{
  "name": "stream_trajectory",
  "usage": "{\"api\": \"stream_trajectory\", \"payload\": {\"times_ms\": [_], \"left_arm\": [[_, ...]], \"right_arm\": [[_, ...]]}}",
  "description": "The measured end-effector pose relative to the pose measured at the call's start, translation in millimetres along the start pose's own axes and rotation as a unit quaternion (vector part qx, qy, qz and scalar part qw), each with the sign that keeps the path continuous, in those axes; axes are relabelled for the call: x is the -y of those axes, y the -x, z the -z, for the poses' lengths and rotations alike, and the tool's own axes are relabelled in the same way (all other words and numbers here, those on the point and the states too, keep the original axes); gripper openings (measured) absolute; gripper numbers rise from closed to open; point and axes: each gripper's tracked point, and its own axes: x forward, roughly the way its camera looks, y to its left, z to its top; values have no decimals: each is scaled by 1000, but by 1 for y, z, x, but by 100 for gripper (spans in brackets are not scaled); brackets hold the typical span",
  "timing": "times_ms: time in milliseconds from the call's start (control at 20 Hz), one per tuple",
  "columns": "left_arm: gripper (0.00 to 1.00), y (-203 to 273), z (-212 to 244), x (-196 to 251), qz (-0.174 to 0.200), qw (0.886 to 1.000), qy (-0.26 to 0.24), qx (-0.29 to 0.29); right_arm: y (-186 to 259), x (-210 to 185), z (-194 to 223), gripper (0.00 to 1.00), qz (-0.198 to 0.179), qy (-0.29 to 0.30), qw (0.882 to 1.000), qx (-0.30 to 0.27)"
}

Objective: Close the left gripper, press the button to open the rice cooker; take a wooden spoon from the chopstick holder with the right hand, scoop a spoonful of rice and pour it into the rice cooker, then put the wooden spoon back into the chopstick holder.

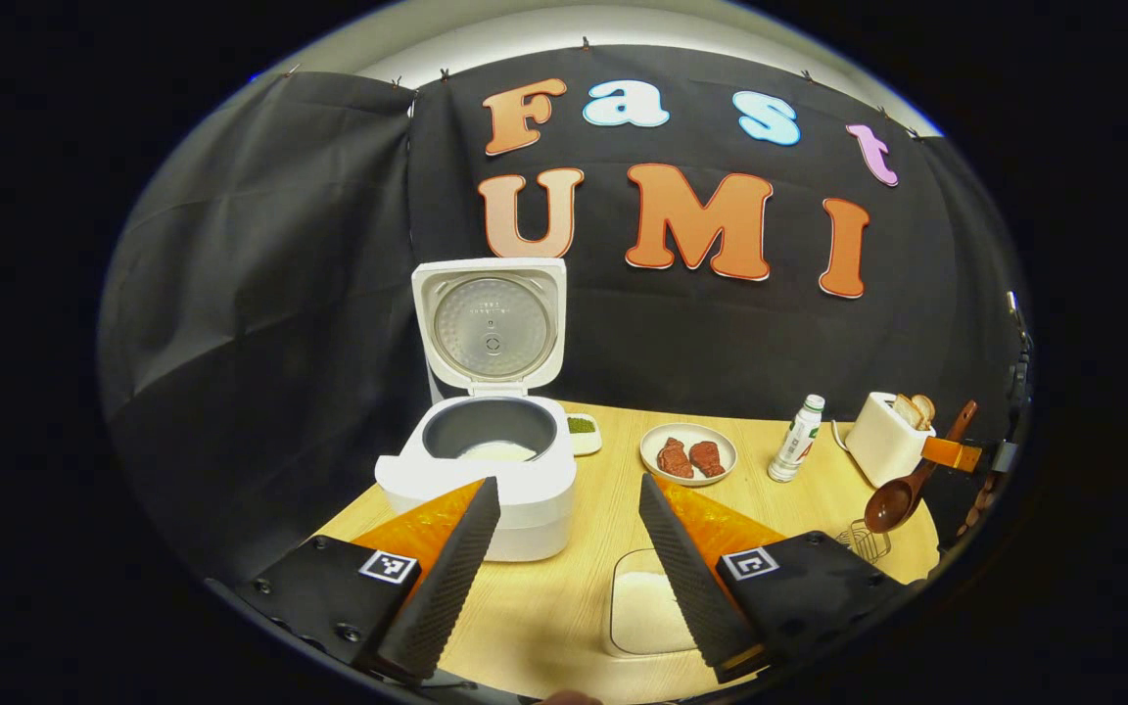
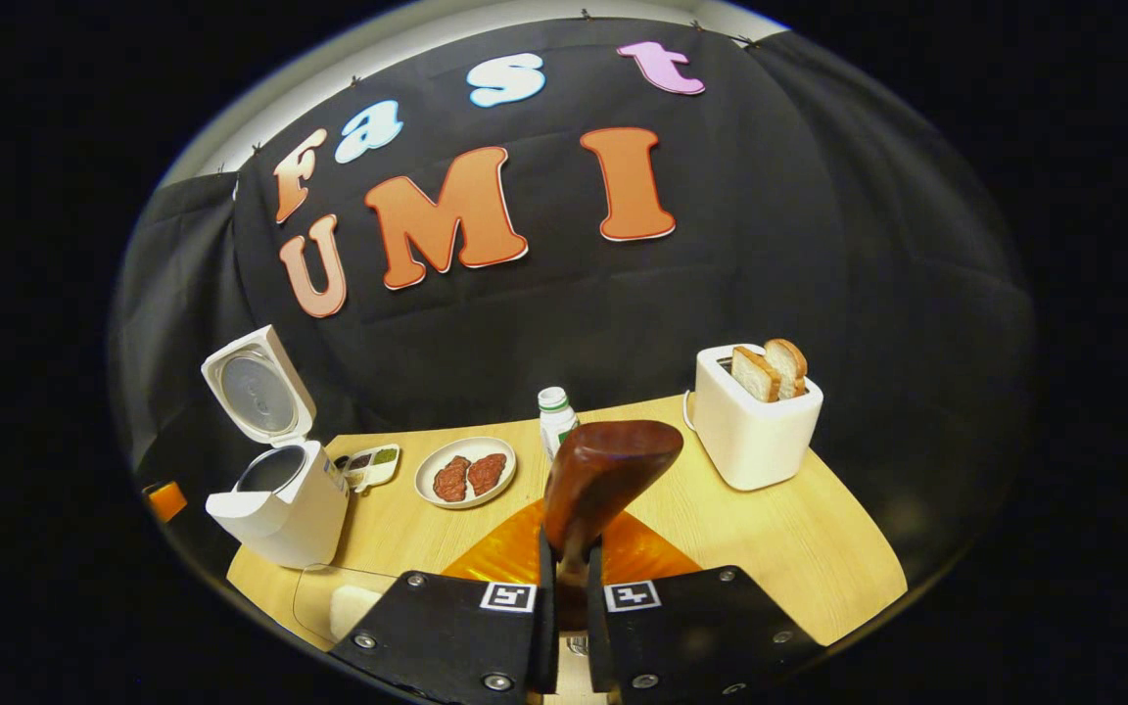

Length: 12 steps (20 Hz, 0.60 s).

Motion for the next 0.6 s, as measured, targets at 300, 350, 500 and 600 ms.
{"api": "stream_trajectory", "payload": {"times_ms": [300, 350, 500, 600], "left_arm": [[98, 2, -7, -15, -19, 1000, -6, 6], [94, 1, -8, -18, -22, 1000, -9, 8], [94, -2, -8, -25, -24, 1000, 1, 0], [98, -4, -11, -29, -24, 999, 21, -5]], "right_arm": [[-13, 28, 45, 12, 39, -60, 997, -40], [-15, 31, 49, 12, 40, -73, 996, -41], [-24, 44, 71, 11, 47, -117, 989, -74], [-28, 53, 70, 12, 51, -157, 984, -68]]}}
